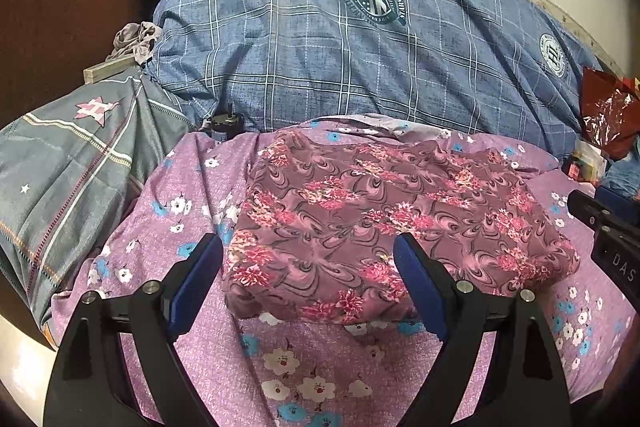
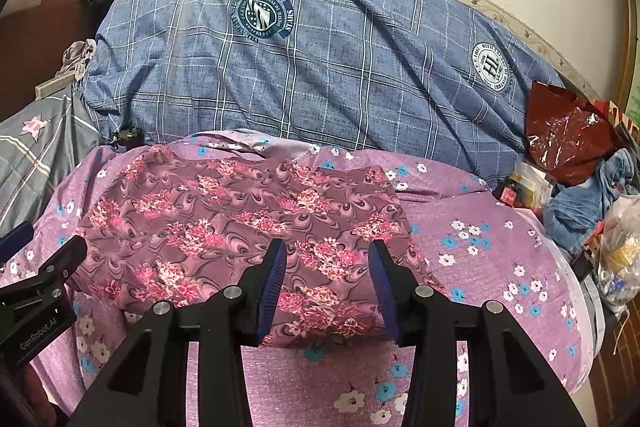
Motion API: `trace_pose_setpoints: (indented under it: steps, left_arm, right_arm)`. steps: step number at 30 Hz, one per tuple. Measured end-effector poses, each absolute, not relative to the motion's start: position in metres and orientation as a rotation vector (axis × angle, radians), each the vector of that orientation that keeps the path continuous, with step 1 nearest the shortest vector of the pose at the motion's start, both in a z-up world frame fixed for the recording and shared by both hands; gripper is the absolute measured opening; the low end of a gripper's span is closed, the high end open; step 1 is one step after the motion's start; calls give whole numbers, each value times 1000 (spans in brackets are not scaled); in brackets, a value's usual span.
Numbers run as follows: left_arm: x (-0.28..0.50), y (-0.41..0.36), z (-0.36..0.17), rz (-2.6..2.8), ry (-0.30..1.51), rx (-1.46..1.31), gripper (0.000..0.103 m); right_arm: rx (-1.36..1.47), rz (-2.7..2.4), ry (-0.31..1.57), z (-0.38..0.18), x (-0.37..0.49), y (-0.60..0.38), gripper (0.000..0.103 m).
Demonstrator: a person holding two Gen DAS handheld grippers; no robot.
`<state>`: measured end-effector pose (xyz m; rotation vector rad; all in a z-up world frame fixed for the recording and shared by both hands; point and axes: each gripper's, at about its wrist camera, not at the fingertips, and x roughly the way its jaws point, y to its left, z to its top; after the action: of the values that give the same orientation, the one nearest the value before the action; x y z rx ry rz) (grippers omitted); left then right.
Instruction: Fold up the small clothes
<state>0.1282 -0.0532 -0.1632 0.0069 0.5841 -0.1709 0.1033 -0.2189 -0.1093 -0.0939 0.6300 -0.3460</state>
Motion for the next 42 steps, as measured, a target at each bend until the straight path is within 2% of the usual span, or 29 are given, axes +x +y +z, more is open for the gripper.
trace_pose_setpoints:
  steps: [42]
  left_arm:
    - [131, -76, -166, -214, 575, 19, 88]
  right_arm:
    - [-102, -362, 645, -117, 106, -236, 45]
